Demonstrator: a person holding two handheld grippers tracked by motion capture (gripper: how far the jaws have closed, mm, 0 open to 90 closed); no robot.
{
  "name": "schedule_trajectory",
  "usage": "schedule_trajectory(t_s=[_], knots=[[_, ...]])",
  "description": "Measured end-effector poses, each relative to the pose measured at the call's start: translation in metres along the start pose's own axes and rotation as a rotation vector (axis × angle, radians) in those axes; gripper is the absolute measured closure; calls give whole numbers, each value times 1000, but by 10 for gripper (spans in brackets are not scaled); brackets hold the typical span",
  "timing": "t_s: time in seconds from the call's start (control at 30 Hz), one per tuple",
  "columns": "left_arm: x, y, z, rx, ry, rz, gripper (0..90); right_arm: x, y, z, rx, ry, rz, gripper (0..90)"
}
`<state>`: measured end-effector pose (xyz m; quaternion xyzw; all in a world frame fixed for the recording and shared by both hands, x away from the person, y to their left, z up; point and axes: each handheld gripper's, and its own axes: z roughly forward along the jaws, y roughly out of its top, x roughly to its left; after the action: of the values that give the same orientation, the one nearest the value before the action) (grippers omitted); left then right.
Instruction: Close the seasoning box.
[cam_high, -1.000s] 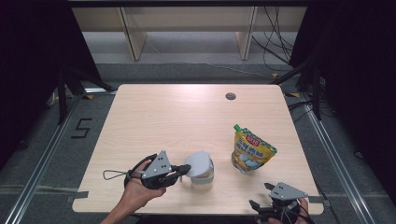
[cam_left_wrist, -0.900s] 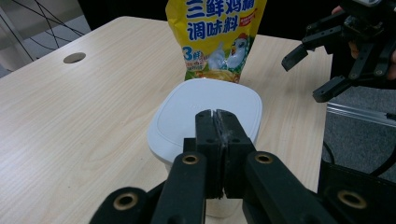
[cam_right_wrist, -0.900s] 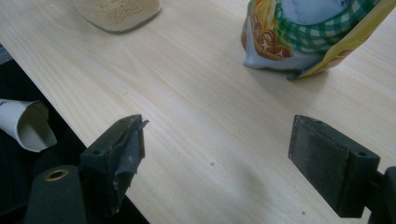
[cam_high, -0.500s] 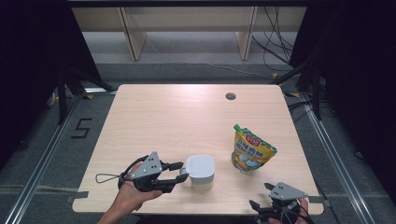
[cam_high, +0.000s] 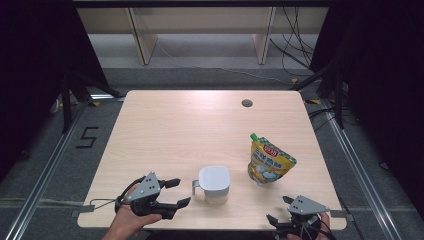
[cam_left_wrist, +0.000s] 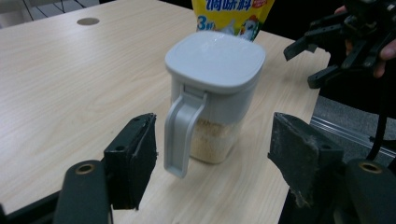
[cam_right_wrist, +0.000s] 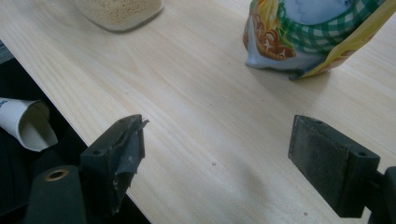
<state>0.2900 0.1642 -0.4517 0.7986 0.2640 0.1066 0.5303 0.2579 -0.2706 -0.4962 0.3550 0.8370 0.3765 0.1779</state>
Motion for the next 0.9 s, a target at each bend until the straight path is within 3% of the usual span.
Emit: schedule_trajectory(t_s=[0.03,0.1,0.13,0.2,0.23,0.4,0.43,0.47,0.5,0.63,0.73,0.8,0.87,0.9], knots=[[2,-2,-1,0,-4,20,304,0,0,0,-1,0,0,195],[2,-6,-2,2,9,-10,294,-1,0,1,0,0,-4,195],[4,-7,-3,6,8,7,289,-1,0,0,-5,-15,-10,195],[4,-9,-5,25,29,0,285,0,0,1,6,-2,2,195],[2,-9,-4,7,19,-21,281,0,0,1,5,-3,-6,195],[1,-14,-3,26,17,22,273,0,0,1,5,-4,2,195],[-1,-15,-3,35,27,8,272,0,0,1,4,-2,-7,194],[0,-17,-3,34,13,19,272,0,0,1,6,-3,0,194],[-3,-19,-2,41,18,-5,271,0,0,1,5,-1,-6,194],[-5,-27,0,72,13,11,267,1,0,1,2,3,-7,193],[-6,-33,1,84,14,-16,264,0,0,2,5,0,-8,193],[-5,-36,0,114,20,12,263,0,0,2,6,1,-8,193],[-7,-39,0,107,23,-9,263,-1,0,2,6,1,-9,193],[-7,-39,-1,118,21,1,263,-1,0,2,6,1,-9,193]])
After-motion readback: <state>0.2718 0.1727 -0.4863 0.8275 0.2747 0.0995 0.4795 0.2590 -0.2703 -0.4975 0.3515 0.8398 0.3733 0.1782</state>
